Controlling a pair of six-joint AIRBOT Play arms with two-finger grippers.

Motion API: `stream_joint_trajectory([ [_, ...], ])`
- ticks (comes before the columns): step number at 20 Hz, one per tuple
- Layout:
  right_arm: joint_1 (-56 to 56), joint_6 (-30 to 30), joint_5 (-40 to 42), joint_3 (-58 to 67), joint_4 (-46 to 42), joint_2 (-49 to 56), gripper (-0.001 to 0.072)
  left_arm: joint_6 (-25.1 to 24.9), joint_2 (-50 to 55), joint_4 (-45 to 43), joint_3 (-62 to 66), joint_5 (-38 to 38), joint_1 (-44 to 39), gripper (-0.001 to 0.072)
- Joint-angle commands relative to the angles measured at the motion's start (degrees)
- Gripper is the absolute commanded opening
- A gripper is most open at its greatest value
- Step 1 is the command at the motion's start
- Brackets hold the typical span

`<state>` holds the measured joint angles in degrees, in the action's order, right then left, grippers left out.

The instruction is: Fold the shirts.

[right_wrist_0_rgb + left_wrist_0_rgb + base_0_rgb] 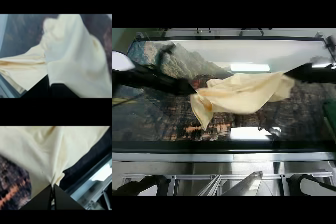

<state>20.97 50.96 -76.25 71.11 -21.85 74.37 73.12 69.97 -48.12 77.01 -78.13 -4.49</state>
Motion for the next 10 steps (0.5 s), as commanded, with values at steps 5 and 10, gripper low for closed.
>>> stream_joint_trajectory([
  [5,7.02,-1.68,4.96,0.02,8.48,-33.4,0.0018,-0.02,-20.79,6.12,9.14,-4.9,18.16,0.002],
  [10,1.03,-1.73,9.64,-0.2,3.04,-30.53,0.0018,-0.68,-19.74,6.25,6.27,-8.2,19.28,0.0021],
])
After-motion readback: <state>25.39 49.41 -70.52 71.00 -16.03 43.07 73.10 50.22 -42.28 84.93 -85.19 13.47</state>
